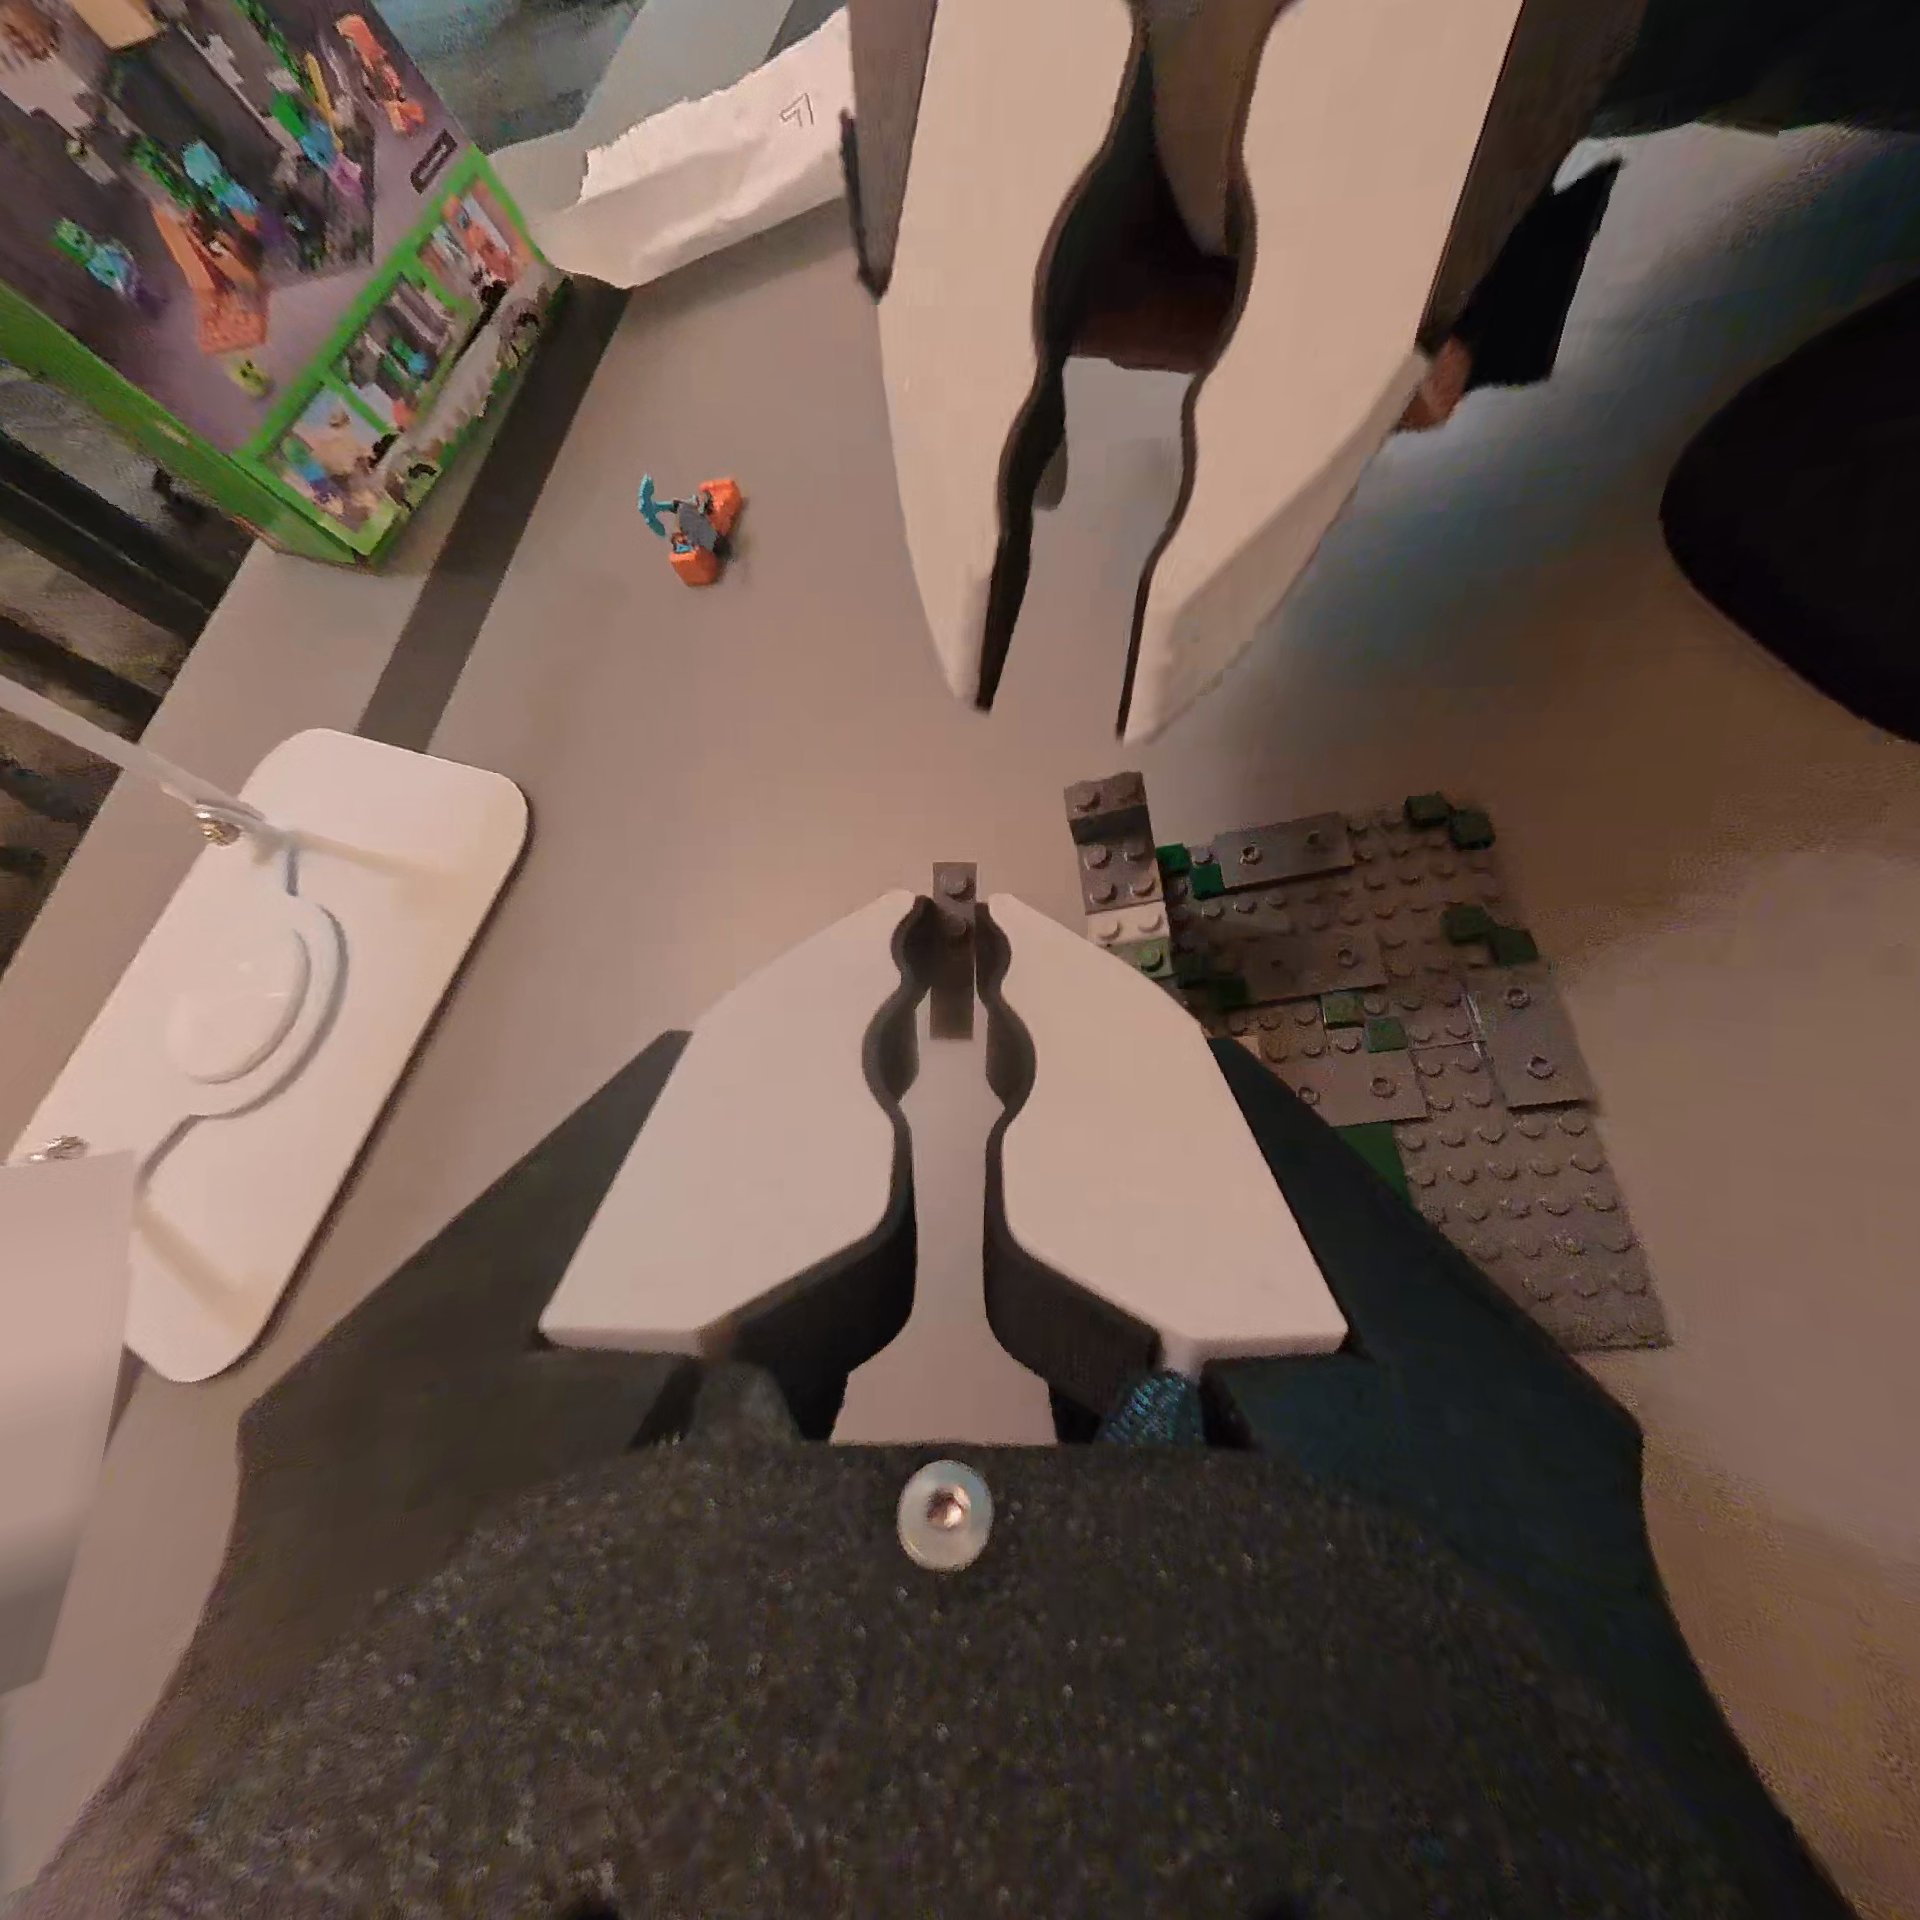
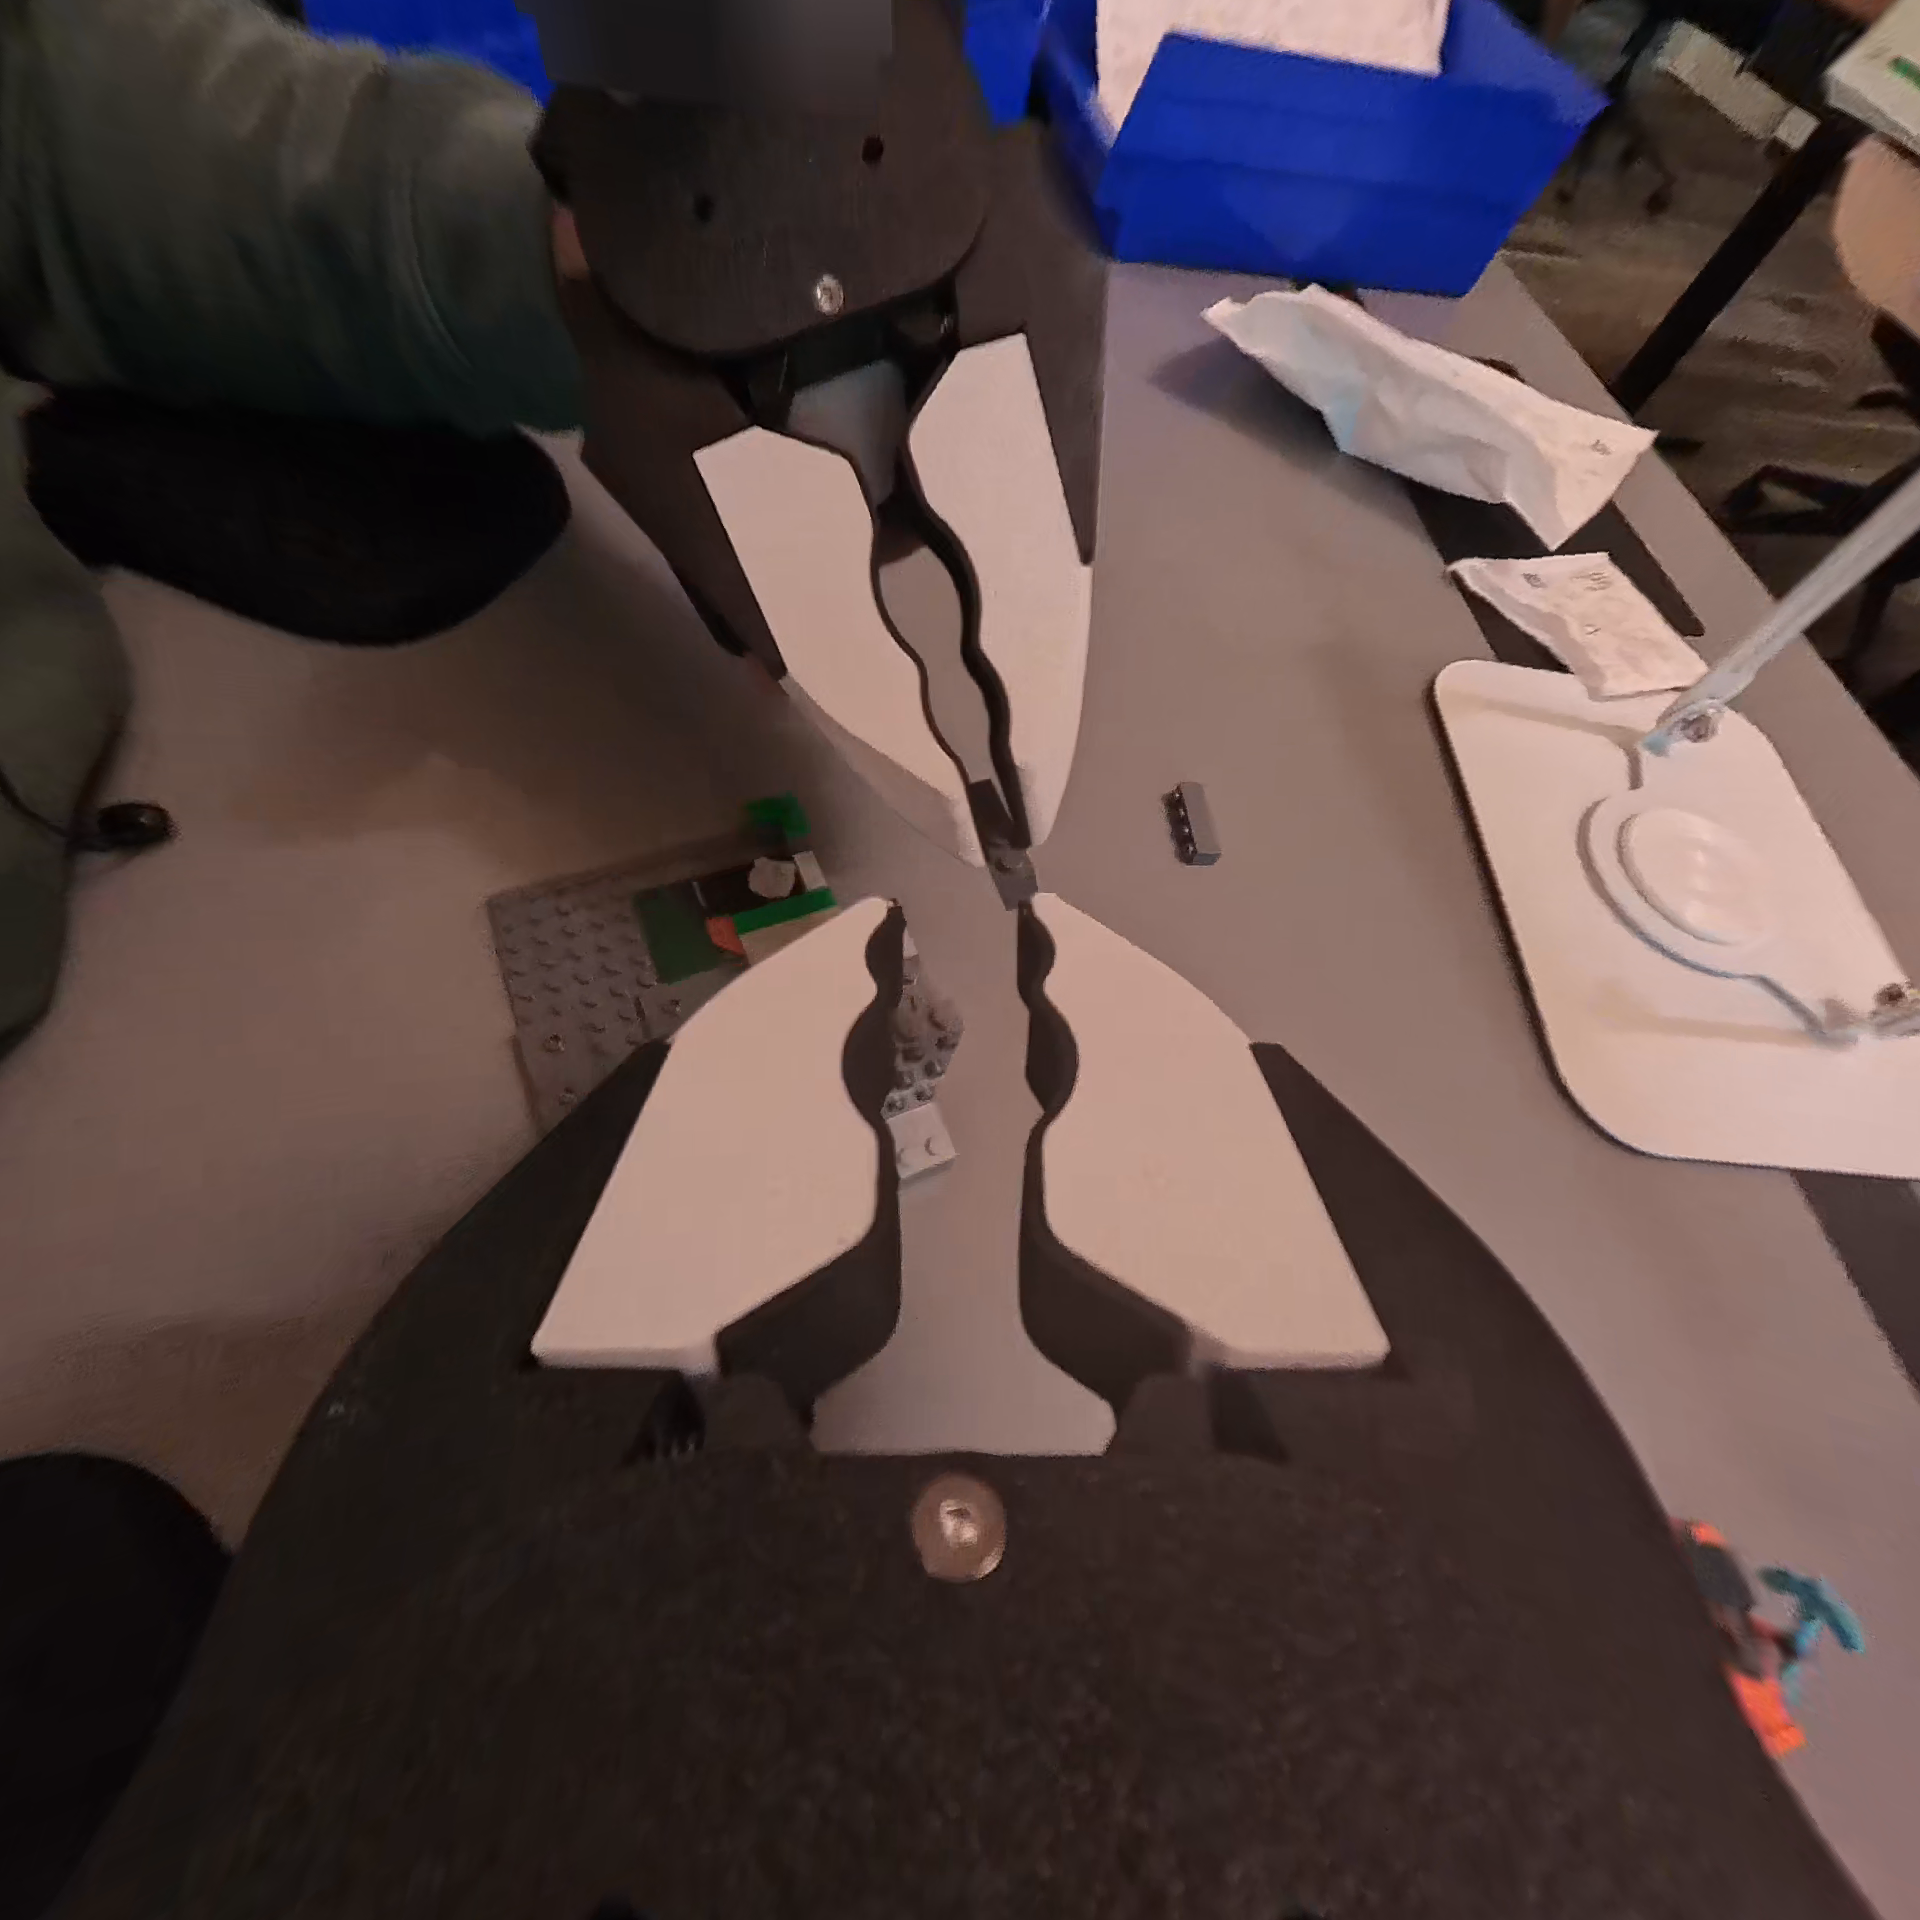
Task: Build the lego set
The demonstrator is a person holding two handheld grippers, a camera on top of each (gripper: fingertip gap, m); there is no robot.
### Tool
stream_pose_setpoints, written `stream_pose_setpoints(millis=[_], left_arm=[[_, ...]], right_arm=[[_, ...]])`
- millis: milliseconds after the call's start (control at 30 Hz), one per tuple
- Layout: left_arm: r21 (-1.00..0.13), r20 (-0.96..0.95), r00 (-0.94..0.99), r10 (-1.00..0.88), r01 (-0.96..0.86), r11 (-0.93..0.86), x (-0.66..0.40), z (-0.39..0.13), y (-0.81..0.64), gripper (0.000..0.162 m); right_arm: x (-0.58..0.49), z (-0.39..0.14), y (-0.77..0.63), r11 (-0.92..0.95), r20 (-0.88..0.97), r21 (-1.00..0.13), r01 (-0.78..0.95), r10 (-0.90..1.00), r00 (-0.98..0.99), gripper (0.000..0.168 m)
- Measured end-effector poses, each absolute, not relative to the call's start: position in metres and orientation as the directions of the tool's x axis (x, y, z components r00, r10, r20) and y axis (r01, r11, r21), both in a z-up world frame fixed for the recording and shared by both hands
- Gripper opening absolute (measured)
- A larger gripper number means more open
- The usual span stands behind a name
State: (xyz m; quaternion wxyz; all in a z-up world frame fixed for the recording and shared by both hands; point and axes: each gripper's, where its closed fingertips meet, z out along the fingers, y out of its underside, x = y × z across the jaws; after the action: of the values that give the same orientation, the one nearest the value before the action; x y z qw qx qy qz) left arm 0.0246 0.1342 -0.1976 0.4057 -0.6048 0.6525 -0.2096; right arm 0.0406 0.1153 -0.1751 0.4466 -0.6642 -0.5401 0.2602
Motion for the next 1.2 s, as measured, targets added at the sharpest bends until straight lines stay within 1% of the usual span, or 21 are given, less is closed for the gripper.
stream_pose_setpoints(millis=[133,233,300,433,467,500,767,900,1067,1133,1200], left_arm=[[-0.721,-0.338,0.075,-0.938,-0.662,0.207,0.025,-0.196,0.132,0.007],[-0.704,-0.371,0.072,-0.926,-0.672,0.230,0.023,-0.193,0.131,0.007],[-0.704,-0.377,0.072,-0.923,-0.670,0.236,0.023,-0.192,0.131,0.007],[-0.696,-0.396,0.074,-0.915,-0.674,0.246,0.019,-0.190,0.132,0.007],[-0.694,-0.397,0.074,-0.915,-0.676,0.247,0.018,-0.190,0.133,0.007],[-0.692,-0.402,0.072,-0.913,-0.677,0.252,0.017,-0.190,0.133,0.007],[-0.692,-0.404,0.057,-0.913,-0.672,0.264,0.017,-0.190,0.131,0.007],[-0.697,-0.408,0.050,-0.912,-0.662,0.275,0.017,-0.187,0.129,0.007],[-0.699,-0.424,0.027,-0.905,-0.645,0.308,0.019,-0.181,0.122,0.007],[-0.697,-0.425,0.014,-0.905,-0.642,0.318,0.020,-0.180,0.118,0.007],[-0.699,-0.429,0.013,-0.903,-0.638,0.322,0.019,-0.179,0.117,0.007]], right_arm=[[0.028,-0.186,0.123,0.052,0.231,-0.814,0.579,0.943,0.240,0.025],[0.020,-0.188,0.125,0.086,0.250,-0.801,0.593,0.947,0.200,0.024],[0.016,-0.187,0.127,0.107,0.263,-0.791,0.603,0.948,0.177,0.018],[0.012,-0.186,0.127,0.137,0.279,-0.766,0.628,0.951,0.133,0.013],[0.011,-0.185,0.126,0.145,0.284,-0.762,0.631,0.951,0.125,0.010],[0.010,-0.185,0.125,0.153,0.287,-0.759,0.633,0.951,0.115,0.000],[0.012,-0.177,0.124,0.155,0.285,-0.763,0.628,0.952,0.111,0.000],[0.019,-0.176,0.120,0.153,0.280,-0.742,0.653,0.955,0.094,0.019],[0.018,-0.180,0.120,0.161,0.286,-0.723,0.672,0.955,0.078,0.018],[0.015,-0.180,0.119,0.180,0.301,-0.719,0.671,0.951,0.068,0.008],[0.014,-0.180,0.118,0.211,0.328,-0.708,0.674,0.943,0.049,0.008]])
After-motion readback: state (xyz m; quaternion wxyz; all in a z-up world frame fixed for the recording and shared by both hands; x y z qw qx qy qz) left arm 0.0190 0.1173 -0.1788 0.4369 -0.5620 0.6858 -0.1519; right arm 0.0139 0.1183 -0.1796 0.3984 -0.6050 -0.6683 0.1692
